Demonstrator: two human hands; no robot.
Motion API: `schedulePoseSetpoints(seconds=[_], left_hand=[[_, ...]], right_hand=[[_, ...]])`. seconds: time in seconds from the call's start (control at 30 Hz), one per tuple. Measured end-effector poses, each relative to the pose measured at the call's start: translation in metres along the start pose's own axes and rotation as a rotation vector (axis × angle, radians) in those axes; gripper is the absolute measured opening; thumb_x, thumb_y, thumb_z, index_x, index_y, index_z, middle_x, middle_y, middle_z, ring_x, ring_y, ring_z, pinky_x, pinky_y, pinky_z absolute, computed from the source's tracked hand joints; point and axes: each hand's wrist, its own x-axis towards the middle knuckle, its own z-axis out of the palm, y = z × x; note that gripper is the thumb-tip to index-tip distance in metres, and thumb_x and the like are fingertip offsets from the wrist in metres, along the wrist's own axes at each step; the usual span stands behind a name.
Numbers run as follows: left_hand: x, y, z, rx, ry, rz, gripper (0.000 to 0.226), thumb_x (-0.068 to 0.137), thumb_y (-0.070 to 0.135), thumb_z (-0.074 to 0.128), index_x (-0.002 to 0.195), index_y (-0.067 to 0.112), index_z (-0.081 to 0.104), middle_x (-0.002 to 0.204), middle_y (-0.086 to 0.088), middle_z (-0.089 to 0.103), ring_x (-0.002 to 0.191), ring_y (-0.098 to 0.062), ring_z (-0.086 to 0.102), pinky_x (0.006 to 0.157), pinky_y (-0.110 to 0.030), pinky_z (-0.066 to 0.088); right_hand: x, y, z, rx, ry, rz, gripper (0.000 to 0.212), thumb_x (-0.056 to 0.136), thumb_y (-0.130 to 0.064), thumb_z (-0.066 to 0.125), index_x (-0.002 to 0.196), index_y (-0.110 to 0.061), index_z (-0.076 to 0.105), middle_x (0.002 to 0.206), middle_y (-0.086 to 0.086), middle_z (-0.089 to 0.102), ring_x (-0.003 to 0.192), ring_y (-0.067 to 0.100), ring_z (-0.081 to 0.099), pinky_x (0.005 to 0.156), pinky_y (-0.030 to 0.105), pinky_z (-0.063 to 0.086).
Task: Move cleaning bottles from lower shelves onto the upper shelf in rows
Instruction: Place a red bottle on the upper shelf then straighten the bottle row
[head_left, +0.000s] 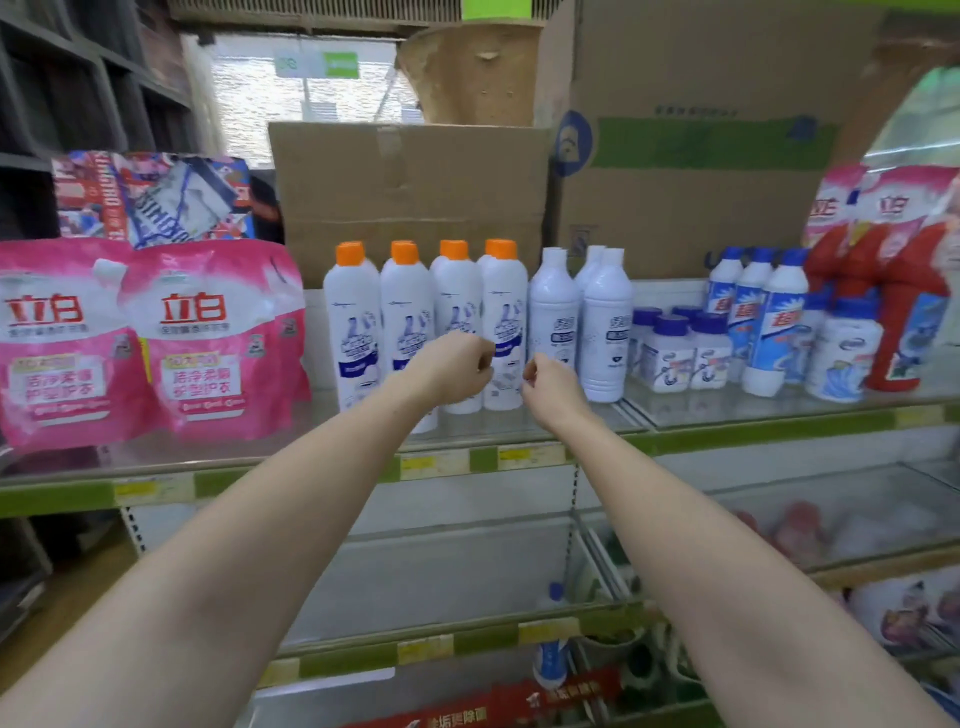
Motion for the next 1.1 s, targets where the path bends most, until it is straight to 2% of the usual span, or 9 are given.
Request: schedulePoseSetpoints(seconds=[0.17, 0.33, 0.43, 0.47, 0.57, 0.67, 0.73, 0.97, 1.1], left_hand=[[0.036, 0.050, 0.040, -0.123, 0.028, -0.056, 0.021, 0.094, 0.020, 0.056, 0.075, 0.015, 0.050, 0.078, -0.005, 0.060, 0.076, -0.029, 0.056, 0.062, -0.033, 0.044], [0.071, 0.079, 0.073, -0.238, 0.051, -0.308, 0.025, 0.094, 0.031, 0.062, 0.098, 0.006, 0.063, 0.094, -0.009, 0.067, 0.087, -0.029, 0.062, 0.070, -0.034, 0.049], [0.087, 0.091, 0.088, -0.301, 0.070, -0.453, 0.031, 0.089, 0.036, 0.071, 0.100, 0.008, 0.065, 0.099, -0.010, 0.067, 0.094, -0.030, 0.062, 0.080, -0.037, 0.053], [0.091, 0.094, 0.093, -0.326, 0.084, -0.506, 0.031, 0.087, 0.038, 0.072, 0.098, 0.010, 0.064, 0.099, -0.010, 0.067, 0.093, -0.030, 0.062, 0.079, -0.037, 0.054], [0.099, 0.104, 0.107, -0.410, 0.104, -0.615, 0.026, 0.090, 0.033, 0.071, 0.085, 0.011, 0.058, 0.082, -0.005, 0.062, 0.077, -0.024, 0.059, 0.059, -0.029, 0.045], [0.105, 0.107, 0.116, -0.417, 0.137, -0.684, 0.031, 0.091, 0.034, 0.070, 0.079, 0.009, 0.058, 0.074, -0.004, 0.060, 0.067, -0.020, 0.057, 0.056, -0.030, 0.045], [0.108, 0.111, 0.118, -0.371, 0.137, -0.716, 0.039, 0.093, 0.036, 0.069, 0.070, 0.011, 0.051, 0.068, -0.004, 0.054, 0.057, -0.016, 0.048, 0.050, -0.029, 0.037], [0.114, 0.119, 0.123, -0.344, 0.124, -0.721, 0.032, 0.095, 0.035, 0.068, 0.082, 0.008, 0.056, 0.070, 0.001, 0.052, 0.064, -0.015, 0.051, 0.059, -0.030, 0.038], [0.115, 0.118, 0.124, -0.349, 0.137, -0.726, 0.040, 0.094, 0.034, 0.069, 0.069, 0.013, 0.047, 0.067, 0.001, 0.050, 0.060, -0.012, 0.048, 0.049, -0.028, 0.032]], right_hand=[[0.019, 0.061, -0.035, -0.022, 0.009, 0.062, 0.005, 0.095, -0.015, 0.056, 0.099, -0.013, 0.058, 0.115, 0.017, 0.065, 0.107, 0.034, 0.060, 0.088, 0.037, 0.049], [0.041, 0.110, -0.046, -0.025, 0.044, 0.174, 0.055, 0.090, -0.026, 0.069, 0.134, -0.007, 0.042, 0.138, 0.019, 0.044, 0.124, 0.040, 0.051, 0.102, 0.048, 0.047], [0.054, 0.129, -0.048, 0.047, 0.020, 0.179, 0.068, 0.090, -0.031, 0.073, 0.140, -0.004, 0.036, 0.144, 0.021, 0.042, 0.129, 0.040, 0.048, 0.105, 0.049, 0.046], [0.059, 0.135, -0.048, 0.059, -0.001, 0.173, 0.069, 0.090, -0.034, 0.073, 0.141, -0.004, 0.036, 0.144, 0.021, 0.043, 0.130, 0.040, 0.048, 0.105, 0.048, 0.046], [0.073, 0.148, -0.047, 0.084, -0.064, 0.129, 0.068, 0.091, -0.040, 0.070, 0.139, -0.004, 0.039, 0.141, 0.021, 0.050, 0.128, 0.039, 0.050, 0.102, 0.045, 0.046], [0.084, 0.158, -0.045, 0.128, -0.113, 0.089, 0.064, 0.093, -0.042, 0.068, 0.136, -0.003, 0.041, 0.136, 0.021, 0.056, 0.122, 0.038, 0.056, 0.096, 0.042, 0.047], [0.089, 0.165, -0.042, 0.147, -0.159, 0.065, 0.066, 0.095, -0.042, 0.066, 0.139, -0.003, 0.039, 0.135, 0.021, 0.057, 0.120, 0.037, 0.058, 0.094, 0.040, 0.047], [0.093, 0.174, -0.033, 0.070, -0.122, 0.030, 0.061, 0.097, -0.041, 0.064, 0.133, 0.001, 0.038, 0.133, 0.023, 0.054, 0.118, 0.039, 0.055, 0.089, 0.042, 0.047], [0.096, 0.169, -0.032, 0.047, -0.125, 0.054, 0.061, 0.099, -0.038, 0.061, 0.136, 0.004, 0.036, 0.134, 0.024, 0.053, 0.119, 0.039, 0.055, 0.081, 0.036, 0.041]])
